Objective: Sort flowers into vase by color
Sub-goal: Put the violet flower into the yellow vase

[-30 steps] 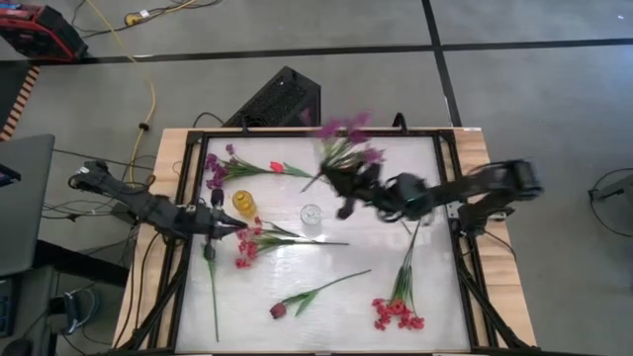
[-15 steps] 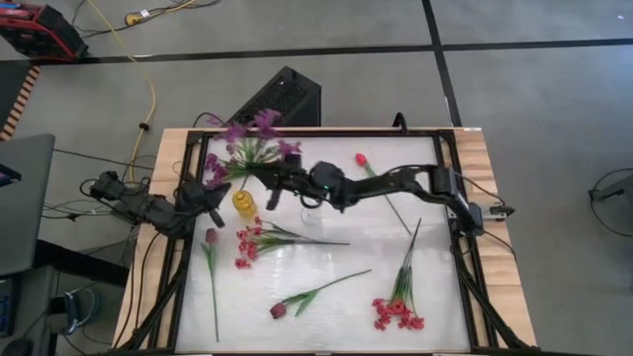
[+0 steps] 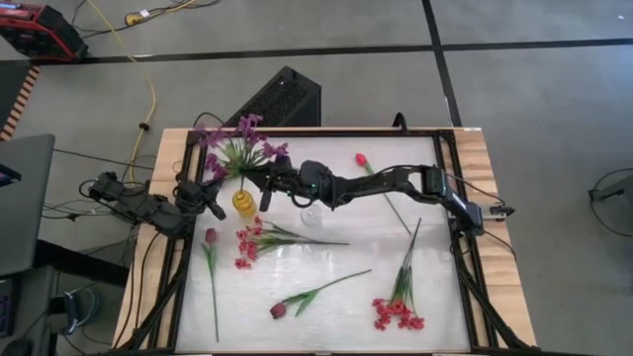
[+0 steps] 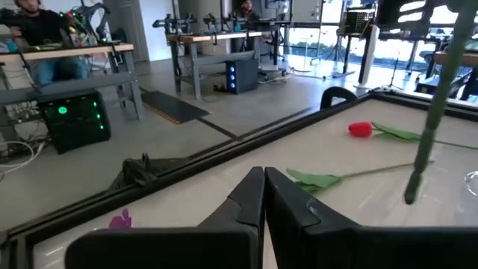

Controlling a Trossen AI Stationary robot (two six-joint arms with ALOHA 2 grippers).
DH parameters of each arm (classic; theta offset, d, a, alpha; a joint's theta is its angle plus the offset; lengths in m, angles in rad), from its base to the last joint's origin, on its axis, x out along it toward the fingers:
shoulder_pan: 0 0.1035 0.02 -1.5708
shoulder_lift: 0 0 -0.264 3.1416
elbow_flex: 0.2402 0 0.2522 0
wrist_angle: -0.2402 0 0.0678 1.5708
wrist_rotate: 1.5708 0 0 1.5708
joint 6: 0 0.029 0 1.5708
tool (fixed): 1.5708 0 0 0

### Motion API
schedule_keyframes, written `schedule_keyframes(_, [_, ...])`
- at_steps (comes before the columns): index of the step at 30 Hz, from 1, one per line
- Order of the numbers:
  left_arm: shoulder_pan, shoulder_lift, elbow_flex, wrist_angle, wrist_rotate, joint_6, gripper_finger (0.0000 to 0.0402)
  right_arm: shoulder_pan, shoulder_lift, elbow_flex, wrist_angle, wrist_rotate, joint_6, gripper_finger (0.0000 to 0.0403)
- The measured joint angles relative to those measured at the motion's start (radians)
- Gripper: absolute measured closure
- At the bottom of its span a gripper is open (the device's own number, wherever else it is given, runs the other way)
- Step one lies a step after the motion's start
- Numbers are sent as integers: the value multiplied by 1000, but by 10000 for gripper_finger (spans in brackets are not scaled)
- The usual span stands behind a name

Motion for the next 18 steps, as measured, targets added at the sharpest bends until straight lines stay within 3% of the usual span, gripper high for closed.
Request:
schedule_keyframes(8, [0,0,0,0,10,-2,401,-3,59,18,74,16,-8,360])
schedule_keyframes(18, [0,-2,1,0,14,-2,401,-8,83,14,30,14,10,360])
